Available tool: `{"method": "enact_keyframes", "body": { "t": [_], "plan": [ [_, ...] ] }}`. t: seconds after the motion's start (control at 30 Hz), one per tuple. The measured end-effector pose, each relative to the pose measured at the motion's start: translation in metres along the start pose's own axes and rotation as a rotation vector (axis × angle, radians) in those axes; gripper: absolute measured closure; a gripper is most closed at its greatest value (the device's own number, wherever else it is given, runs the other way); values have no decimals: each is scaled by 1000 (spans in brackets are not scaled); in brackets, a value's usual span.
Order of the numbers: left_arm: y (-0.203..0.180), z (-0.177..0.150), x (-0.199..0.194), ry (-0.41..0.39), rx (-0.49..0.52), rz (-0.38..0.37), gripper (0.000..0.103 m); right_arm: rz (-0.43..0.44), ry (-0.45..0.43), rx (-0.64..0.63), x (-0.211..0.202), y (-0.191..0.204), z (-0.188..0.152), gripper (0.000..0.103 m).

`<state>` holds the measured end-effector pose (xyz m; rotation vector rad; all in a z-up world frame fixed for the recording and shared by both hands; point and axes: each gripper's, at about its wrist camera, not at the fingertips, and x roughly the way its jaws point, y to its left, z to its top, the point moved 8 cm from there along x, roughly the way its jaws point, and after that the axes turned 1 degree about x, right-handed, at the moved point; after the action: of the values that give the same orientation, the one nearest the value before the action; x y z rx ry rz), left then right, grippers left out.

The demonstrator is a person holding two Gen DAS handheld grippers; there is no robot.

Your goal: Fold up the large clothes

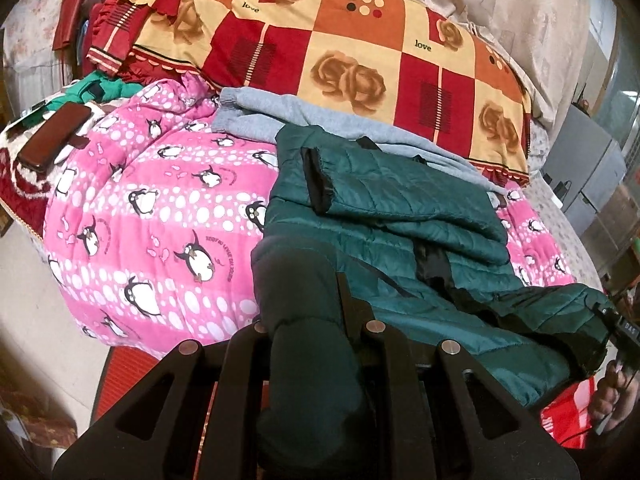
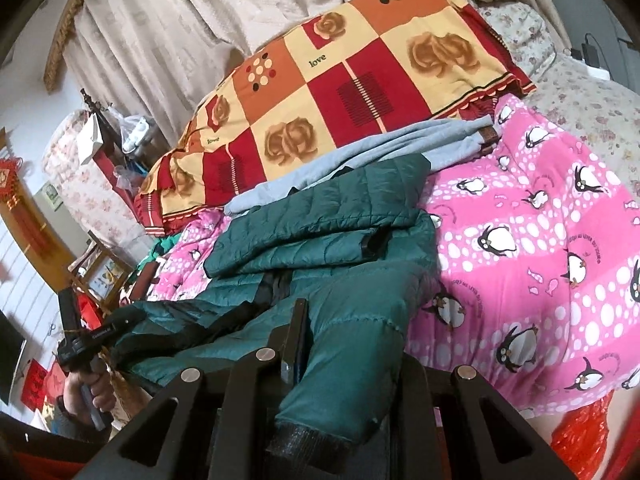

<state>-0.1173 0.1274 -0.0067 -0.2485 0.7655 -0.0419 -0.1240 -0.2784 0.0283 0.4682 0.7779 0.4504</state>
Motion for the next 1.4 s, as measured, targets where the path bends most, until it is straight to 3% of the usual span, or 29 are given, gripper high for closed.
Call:
{"method": "enact_keyframes", "body": {
  "t": [0.5,1.07,1.23,1.4],
  "plan": [
    [1,-2,2,3,-8,3,91,1,-1,-8,1,4,1,86],
    [7,3,-51,-115,-50,-70,91,55,-115,-149,-47,50,23,86],
    [8,0,-56,-110,-95,-106,91,67,-116,-145,-53,51,18,86],
    [5,19,-51,-143,-124,-122,91,60,-134,-112,-49,43,24,86]
  ]
}}
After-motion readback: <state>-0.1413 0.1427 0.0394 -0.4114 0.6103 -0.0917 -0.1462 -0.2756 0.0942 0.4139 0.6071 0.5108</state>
